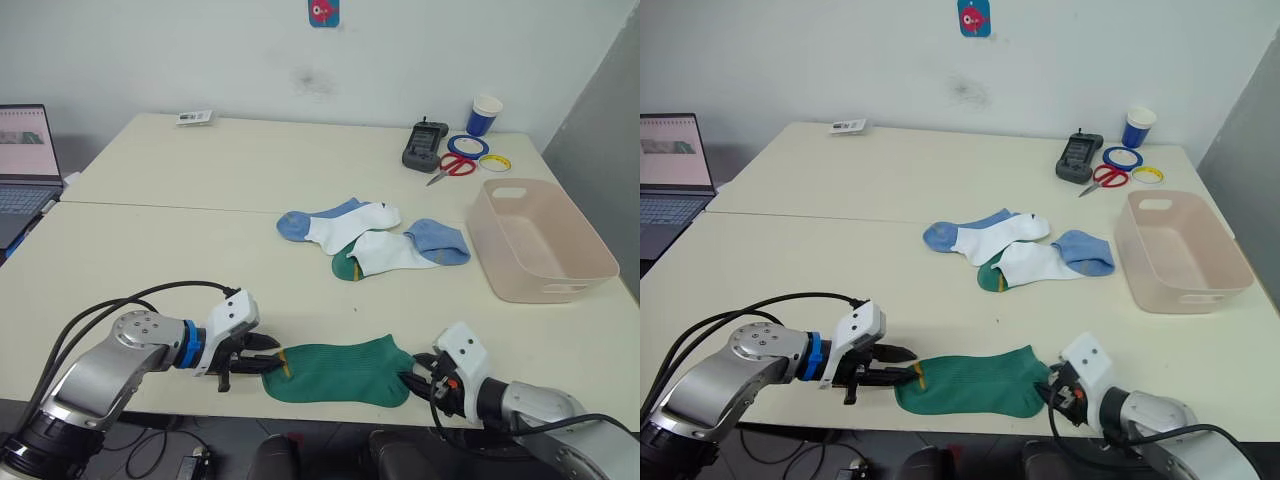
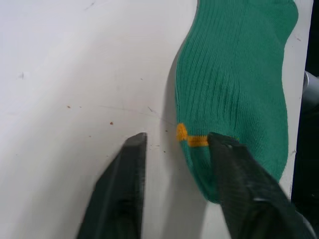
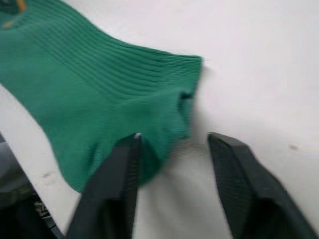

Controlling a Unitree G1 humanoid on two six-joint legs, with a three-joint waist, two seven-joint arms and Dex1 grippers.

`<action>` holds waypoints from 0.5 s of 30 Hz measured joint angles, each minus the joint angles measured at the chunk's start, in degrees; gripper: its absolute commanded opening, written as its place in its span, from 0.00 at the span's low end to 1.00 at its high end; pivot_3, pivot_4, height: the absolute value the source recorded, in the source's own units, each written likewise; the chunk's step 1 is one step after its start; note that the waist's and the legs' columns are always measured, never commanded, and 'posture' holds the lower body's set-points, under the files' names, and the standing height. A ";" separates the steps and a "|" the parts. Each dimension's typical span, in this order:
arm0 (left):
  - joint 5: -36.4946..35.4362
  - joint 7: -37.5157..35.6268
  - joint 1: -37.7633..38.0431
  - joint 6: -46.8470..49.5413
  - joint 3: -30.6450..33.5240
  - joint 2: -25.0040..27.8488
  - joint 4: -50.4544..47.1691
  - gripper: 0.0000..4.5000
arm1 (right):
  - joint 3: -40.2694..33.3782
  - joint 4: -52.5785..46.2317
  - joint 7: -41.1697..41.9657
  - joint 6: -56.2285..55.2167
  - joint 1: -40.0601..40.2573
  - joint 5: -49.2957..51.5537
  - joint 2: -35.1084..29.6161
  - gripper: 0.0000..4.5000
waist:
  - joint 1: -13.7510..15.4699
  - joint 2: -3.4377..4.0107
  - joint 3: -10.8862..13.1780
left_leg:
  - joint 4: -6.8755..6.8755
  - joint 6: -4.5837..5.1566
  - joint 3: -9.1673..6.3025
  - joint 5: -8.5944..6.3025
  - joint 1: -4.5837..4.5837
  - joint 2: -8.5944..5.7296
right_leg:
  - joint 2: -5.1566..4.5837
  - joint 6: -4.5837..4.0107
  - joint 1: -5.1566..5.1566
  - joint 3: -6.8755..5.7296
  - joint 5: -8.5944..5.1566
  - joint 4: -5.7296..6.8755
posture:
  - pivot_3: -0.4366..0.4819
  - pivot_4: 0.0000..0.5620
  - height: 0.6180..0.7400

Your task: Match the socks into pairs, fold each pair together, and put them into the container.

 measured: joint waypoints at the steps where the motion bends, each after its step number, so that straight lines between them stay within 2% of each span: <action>1: -0.14 -0.09 -0.06 0.00 0.35 0.25 0.17 0.73 | -0.75 -0.08 0.06 0.00 0.11 0.10 -0.32 0.88 | 0.00 0.00 0.00 | -0.01 0.00 0.00 0.00 0.00 0.00 | 0.00 0.00 0.00 0.00 0.00 0.00 | 0.48 0.27 0.87; 3: -0.28 -0.11 -0.87 0.00 1.08 0.31 1.05 0.87 | -2.32 -0.70 0.78 -0.12 0.24 0.51 -1.23 1.00 | 0.04 0.01 0.01 | 0.00 0.00 -0.01 0.00 0.00 0.00 | 0.00 0.00 0.01 -0.01 0.00 0.01 | 0.48 0.27 0.87; 5: -0.35 -0.07 -2.16 -0.01 1.62 0.42 2.68 1.00 | -4.00 -1.81 1.76 -0.98 -0.20 1.43 -1.61 1.00 | -0.01 0.01 0.01 | 0.00 0.00 -0.01 0.00 0.01 0.00 | 0.01 0.00 0.00 0.00 0.00 0.01 | 0.48 0.27 0.87; 12: 0.06 2.62 -11.48 -4.50 7.13 -0.71 11.60 1.00 | -9.39 -3.87 3.29 -4.22 -11.56 4.21 -2.56 1.00 | 0.00 0.02 0.01 | 0.01 0.00 0.02 0.00 -0.03 -0.01 | 0.04 0.00 0.00 0.00 0.00 0.01 | 0.48 0.27 0.87; 15: 0.07 2.38 -12.42 -5.12 7.21 -1.13 12.87 1.00 | -9.76 -3.84 3.23 -4.01 -15.74 4.50 -3.57 1.00 | 0.02 0.02 0.01 | 0.01 0.00 0.01 0.00 -0.06 -0.02 | 0.02 0.00 0.00 -0.01 0.00 0.00 | 0.48 0.27 0.87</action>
